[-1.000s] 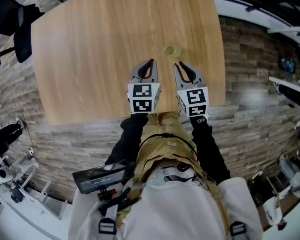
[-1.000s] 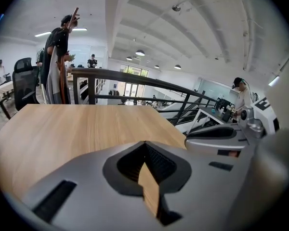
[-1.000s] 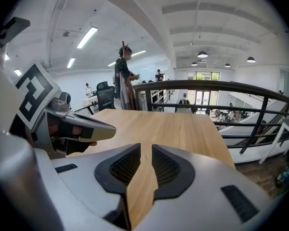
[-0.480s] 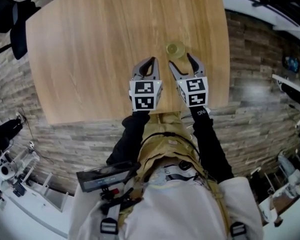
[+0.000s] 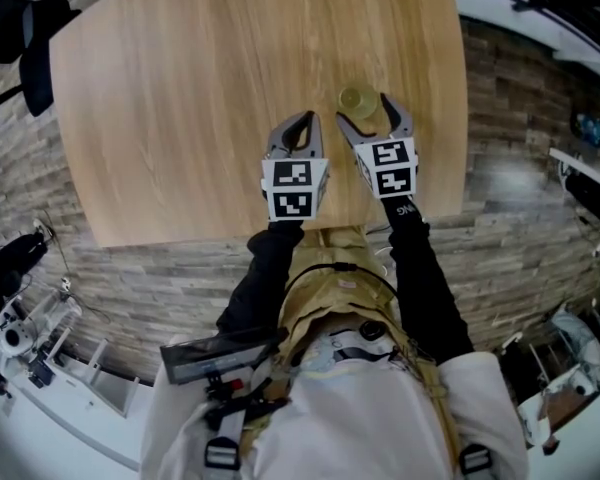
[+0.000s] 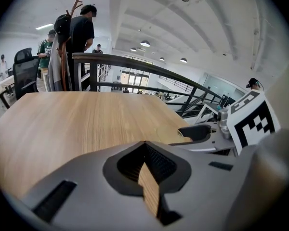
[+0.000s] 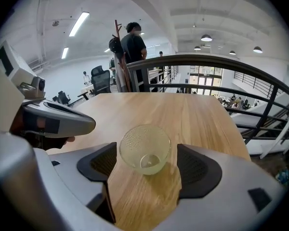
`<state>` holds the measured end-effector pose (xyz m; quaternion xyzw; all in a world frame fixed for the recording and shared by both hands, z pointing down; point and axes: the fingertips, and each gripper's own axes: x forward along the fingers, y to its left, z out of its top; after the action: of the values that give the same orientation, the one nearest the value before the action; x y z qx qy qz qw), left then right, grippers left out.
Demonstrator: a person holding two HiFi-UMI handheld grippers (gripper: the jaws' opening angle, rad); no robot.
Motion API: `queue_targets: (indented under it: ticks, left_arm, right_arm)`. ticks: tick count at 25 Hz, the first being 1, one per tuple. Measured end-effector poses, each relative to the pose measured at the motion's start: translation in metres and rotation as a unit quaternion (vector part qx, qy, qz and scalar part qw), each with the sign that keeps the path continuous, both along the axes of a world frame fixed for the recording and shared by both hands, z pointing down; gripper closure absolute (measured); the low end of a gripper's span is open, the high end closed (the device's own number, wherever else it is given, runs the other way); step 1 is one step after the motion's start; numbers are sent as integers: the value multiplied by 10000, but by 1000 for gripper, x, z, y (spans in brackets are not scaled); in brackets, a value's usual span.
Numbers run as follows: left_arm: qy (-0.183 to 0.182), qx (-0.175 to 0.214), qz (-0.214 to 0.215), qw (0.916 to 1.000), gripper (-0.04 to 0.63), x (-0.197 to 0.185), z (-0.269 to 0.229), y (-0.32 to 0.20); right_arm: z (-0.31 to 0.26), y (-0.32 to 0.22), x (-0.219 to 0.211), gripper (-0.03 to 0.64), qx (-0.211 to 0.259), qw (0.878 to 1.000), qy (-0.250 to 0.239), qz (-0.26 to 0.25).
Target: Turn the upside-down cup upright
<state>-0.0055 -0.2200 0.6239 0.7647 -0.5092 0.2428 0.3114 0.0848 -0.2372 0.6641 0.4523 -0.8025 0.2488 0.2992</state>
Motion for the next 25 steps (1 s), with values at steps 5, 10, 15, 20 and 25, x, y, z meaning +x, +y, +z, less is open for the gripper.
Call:
queue_targets:
  ticks: [5, 10, 15, 20, 25]
  left_arm:
    - [-34, -32, -34, 10000, 595, -5, 3, 1]
    - [-45, -55, -58, 10000, 595, -8, 4, 6]
    - [-43, -54, -114, 9999, 595, -11, 4, 11]
    - [-68, -54, -200, 9998, 595, -19, 3, 15]
    - [-92, -79, -242, 9996, 595, -26, 5, 22]
  right_arm:
    - [4, -12, -8, 219, -40, 9997, 157, -193]
    - [6, -14, -12, 222, 29, 9980, 490, -402]
    - [0, -9, -12, 225, 12, 9996, 144, -260]
    - [-8, 3, -18, 225, -432, 9908, -1262, 222]
    - [0, 21, -36, 225, -925, 9716, -2149, 359]
